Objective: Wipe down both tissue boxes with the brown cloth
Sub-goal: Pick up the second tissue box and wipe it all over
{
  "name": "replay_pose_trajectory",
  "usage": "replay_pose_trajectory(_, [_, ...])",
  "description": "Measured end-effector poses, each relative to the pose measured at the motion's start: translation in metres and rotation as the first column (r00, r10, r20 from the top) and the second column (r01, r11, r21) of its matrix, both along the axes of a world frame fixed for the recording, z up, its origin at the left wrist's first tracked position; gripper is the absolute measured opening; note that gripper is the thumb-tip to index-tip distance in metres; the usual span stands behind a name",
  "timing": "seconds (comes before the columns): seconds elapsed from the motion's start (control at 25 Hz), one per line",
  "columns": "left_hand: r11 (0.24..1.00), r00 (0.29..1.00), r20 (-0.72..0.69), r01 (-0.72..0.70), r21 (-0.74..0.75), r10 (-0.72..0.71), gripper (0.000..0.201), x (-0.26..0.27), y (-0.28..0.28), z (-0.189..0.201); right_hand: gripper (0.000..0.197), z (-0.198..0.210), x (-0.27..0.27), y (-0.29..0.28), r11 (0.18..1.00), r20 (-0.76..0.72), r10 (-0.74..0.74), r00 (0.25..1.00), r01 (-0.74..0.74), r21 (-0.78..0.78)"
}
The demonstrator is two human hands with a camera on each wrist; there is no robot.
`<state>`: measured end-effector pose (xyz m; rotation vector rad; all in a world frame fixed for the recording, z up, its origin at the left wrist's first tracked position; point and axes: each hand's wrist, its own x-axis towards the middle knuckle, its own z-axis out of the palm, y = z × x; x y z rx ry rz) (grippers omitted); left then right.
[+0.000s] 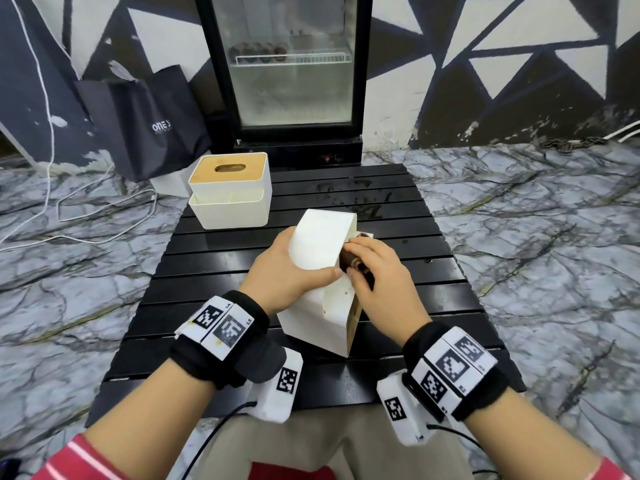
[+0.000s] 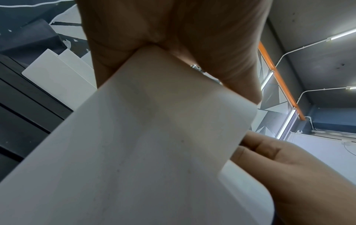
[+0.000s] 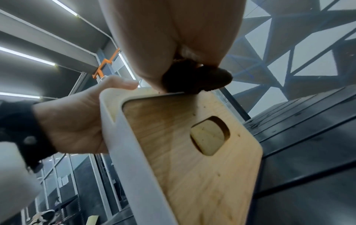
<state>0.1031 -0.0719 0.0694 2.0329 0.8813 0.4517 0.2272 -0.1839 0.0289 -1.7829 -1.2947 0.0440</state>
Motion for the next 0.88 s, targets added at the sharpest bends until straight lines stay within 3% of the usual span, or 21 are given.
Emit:
replay_pose_trajectory(0.12, [1.000, 1.000, -0.011, 0.010, 0.006, -0.010, 0.075, -0.001, 0.001, 0.001, 0.034, 0.004, 0.010, -0.005, 0.999, -0.009, 0.038, 0.999, -0.038, -0.027])
replay_pose_trajectory(0.36, [1.000, 1.000, 0.011, -0.006, -0.006, 0.007, 0.072, 0.002, 0.000, -0.002, 0.033, 0.009, 0.020, 0.019, 0.997, 0.011, -0.041, 0.999, 0.042, -0.067])
replay_pose_trajectory(0.56, [1.000, 0.999, 0.019, -0.026, -0.005, 0.026, 0.086, 0.004, 0.002, -0.007, 0.033, 0.006, 0.013, 0.000, 0.995, 0.040, 0.035, 0.999, -0.031, -0.091])
replay_pose_trajectory(0.88, [0.999, 1.000, 0.006, -0.009, -0.051, 0.009, 0.092, 0.010, 0.007, -0.003, 0.033, 0.014, 0.009, -0.029, 0.996, -0.062, 0.028, 0.998, -0.033, -0.084])
